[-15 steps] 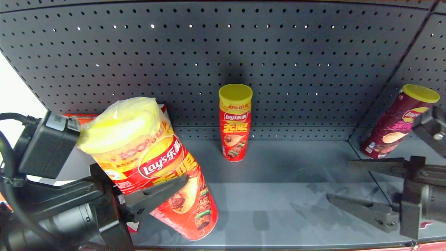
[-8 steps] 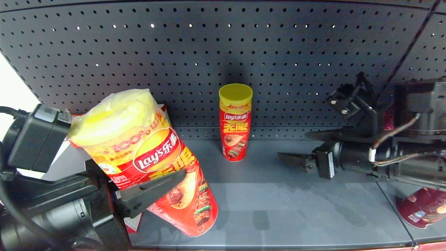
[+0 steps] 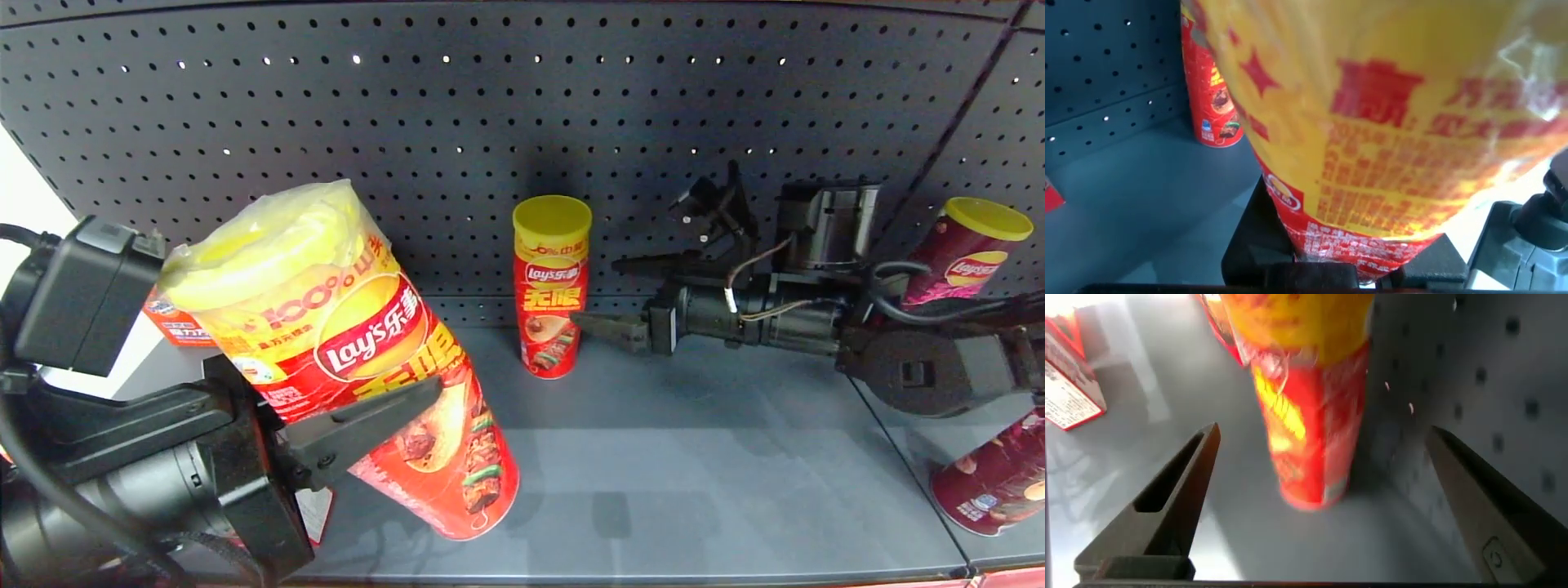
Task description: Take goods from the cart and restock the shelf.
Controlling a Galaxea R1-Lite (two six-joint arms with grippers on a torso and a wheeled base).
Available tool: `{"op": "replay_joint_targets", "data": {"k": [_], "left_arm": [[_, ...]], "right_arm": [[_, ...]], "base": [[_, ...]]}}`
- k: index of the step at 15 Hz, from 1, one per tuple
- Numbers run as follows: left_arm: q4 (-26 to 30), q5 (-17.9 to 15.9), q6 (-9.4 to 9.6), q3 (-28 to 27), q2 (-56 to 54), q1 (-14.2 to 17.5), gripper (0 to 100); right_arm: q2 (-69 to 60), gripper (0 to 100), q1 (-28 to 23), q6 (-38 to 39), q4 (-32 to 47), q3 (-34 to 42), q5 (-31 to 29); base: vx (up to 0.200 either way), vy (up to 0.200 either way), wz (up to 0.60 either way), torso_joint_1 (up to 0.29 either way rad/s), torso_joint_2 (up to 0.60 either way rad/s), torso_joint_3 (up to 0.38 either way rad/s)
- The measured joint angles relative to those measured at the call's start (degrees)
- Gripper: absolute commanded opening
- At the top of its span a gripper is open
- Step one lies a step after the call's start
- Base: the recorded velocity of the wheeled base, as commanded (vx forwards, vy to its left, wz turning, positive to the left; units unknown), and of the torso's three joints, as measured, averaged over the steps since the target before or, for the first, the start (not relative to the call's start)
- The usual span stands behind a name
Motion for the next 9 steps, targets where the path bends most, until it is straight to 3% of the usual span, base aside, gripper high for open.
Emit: {"op": "replay_joint_targets", "data": {"k": [4,9], "left_arm": [[-0.09,0.0,0.0,-0.23,0.49,-0.04,0],[-0.09,0.05,0.0,-0.23,0.55,0.02,0]], "right_arm": [[6.01,100,-2.57,-2.84,-0.95,-5.55,7.96],[12.19,100,-2.77,-2.74,-1.99,-10.91,11.82]], "base": [[0.0,0.0,0.0,0.0,0.0,0.0],[0.0,0.0,0.0,0.0,0.0,0.0]]}}
